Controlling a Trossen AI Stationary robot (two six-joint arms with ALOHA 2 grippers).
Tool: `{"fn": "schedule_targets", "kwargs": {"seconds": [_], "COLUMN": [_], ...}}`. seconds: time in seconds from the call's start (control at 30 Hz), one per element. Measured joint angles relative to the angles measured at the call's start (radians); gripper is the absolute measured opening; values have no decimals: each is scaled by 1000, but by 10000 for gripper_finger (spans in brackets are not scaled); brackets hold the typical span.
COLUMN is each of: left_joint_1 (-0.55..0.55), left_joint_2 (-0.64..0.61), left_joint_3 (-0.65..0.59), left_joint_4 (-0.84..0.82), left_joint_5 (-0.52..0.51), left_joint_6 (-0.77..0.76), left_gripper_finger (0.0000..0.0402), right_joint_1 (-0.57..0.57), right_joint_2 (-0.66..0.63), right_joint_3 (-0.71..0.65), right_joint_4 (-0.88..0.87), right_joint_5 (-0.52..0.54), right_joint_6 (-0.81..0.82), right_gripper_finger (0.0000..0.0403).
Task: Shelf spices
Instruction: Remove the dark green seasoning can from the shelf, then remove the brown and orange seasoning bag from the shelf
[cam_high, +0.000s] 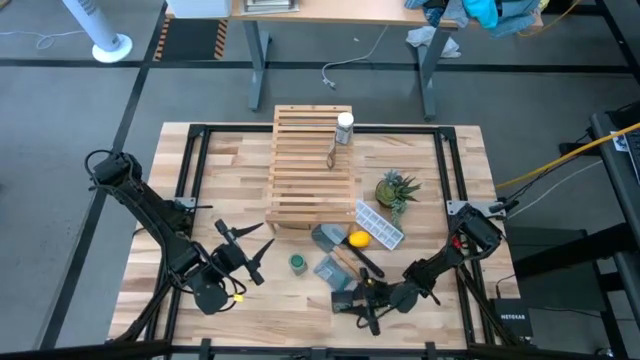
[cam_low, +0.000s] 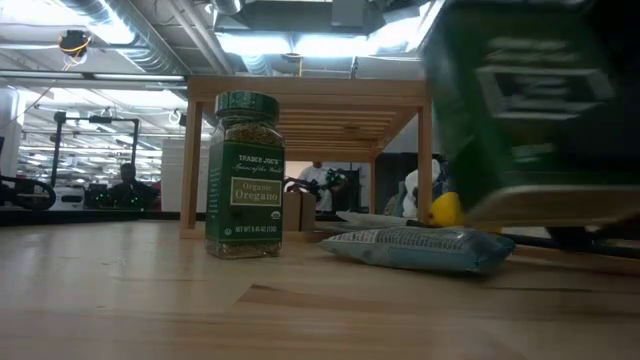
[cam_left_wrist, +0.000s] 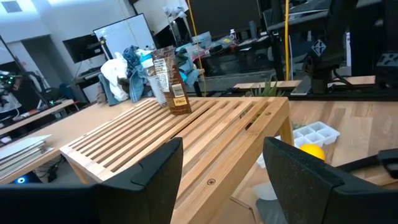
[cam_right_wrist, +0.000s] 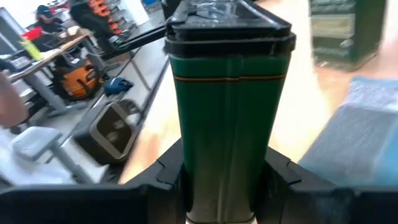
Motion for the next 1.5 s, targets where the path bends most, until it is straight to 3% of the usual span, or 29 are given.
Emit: {"fn": "schedule_targets", "kwargs": {"seconds": [0.13,0.37,0.6,0.87,1.03,1.3,1.5], "left_joint_1": [0,0,0,0,0,0,0], "left_joint_2": [0,0,0,0,0,0,0], "left_joint_3": [0,0,0,0,0,0,0], "left_joint_4": [0,0,0,0,0,0,0], "left_joint_5": [0,0,1,1,1,2,2], "left_joint_6": [-9,-11,-8,-4,-4,-5,-5], "left_gripper_finger": [217,217,217,217,217,217,217], "right_joint_1": [36,44,31,31,31,32,32], "right_joint_2": [0,0,0,0,0,-34,-113], "right_joint_3": [16,112,133,133,133,133,133], "right_joint_4": [-48,-311,-337,-348,-349,-333,-336], "right_joint_5": [47,81,77,67,42,42,14], "right_joint_6": [10,-1,-52,-52,-52,-64,-163], "right_gripper_finger": [121,121,121,243,281,272,264]}}
